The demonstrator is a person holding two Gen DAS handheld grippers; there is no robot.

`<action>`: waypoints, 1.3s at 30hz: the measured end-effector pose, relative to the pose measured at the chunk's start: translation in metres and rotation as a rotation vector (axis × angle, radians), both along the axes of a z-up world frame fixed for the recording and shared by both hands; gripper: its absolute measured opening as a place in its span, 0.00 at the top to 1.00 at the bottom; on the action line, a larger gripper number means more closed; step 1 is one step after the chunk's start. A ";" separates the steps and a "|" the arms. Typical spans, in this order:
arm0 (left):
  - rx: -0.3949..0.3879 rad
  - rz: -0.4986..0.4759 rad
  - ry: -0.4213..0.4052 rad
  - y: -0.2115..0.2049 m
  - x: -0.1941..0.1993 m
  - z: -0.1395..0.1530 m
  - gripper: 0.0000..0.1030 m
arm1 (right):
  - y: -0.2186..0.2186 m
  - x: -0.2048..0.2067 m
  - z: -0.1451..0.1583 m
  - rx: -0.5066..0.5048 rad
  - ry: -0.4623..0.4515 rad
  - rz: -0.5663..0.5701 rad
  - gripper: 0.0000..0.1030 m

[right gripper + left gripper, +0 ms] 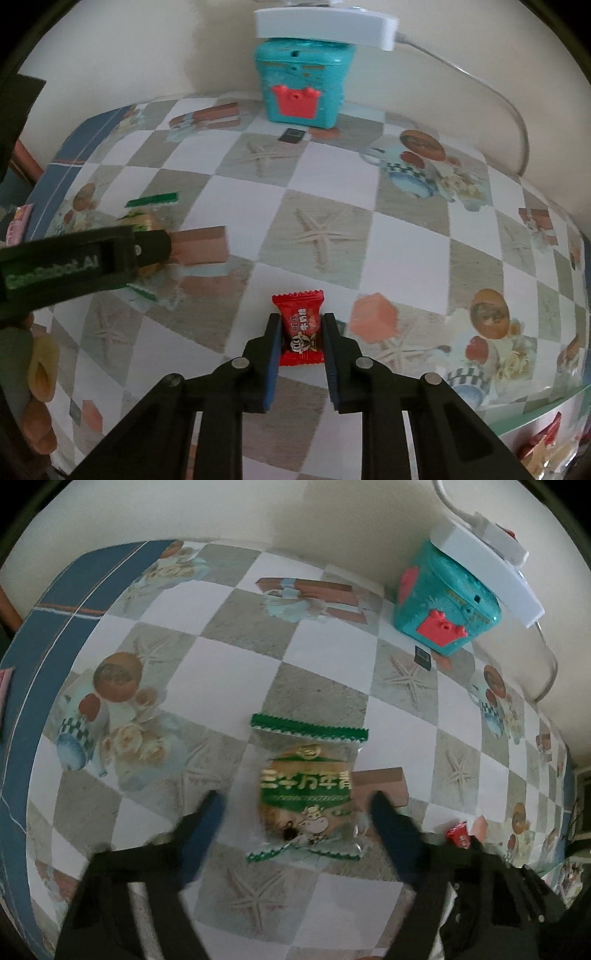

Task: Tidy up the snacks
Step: 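Grasp the green-wrapped cookie with the left gripper while the right gripper grasps the red candy, then carry the cookie with the left gripper while the right gripper carries the red candy over the tray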

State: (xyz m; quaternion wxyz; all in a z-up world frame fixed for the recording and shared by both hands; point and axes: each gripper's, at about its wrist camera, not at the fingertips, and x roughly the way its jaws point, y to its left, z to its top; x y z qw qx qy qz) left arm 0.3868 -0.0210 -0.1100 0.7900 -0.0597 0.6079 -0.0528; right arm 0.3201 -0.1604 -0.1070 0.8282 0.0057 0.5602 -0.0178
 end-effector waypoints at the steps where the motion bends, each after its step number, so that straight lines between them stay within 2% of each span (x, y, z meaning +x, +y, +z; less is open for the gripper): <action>1: 0.020 -0.009 -0.012 -0.003 0.000 0.001 0.38 | -0.002 0.000 0.000 0.002 -0.001 -0.003 0.78; 2: 0.016 -0.016 -0.017 -0.005 0.000 0.001 0.50 | -0.004 -0.001 0.000 0.003 -0.001 -0.006 0.78; 9: 0.016 0.006 -0.006 -0.001 -0.022 0.003 0.50 | -0.015 -0.012 0.003 0.053 0.002 -0.023 0.79; 17: -0.051 0.071 -0.023 0.011 -0.074 0.013 0.50 | -0.015 -0.052 0.023 0.082 -0.034 -0.026 0.79; 23: -0.072 0.085 -0.043 0.016 -0.114 0.032 0.50 | -0.007 -0.095 0.048 0.056 -0.078 -0.023 0.79; 28: -0.073 0.087 -0.073 0.013 -0.147 0.061 0.50 | -0.003 -0.126 0.067 0.033 -0.106 -0.029 0.79; 34: -0.083 0.093 -0.106 0.001 -0.189 0.088 0.50 | -0.011 -0.174 0.091 0.046 -0.142 -0.083 0.79; 39: -0.088 0.087 -0.128 -0.010 -0.225 0.098 0.50 | -0.022 -0.212 0.100 0.050 -0.168 -0.134 0.79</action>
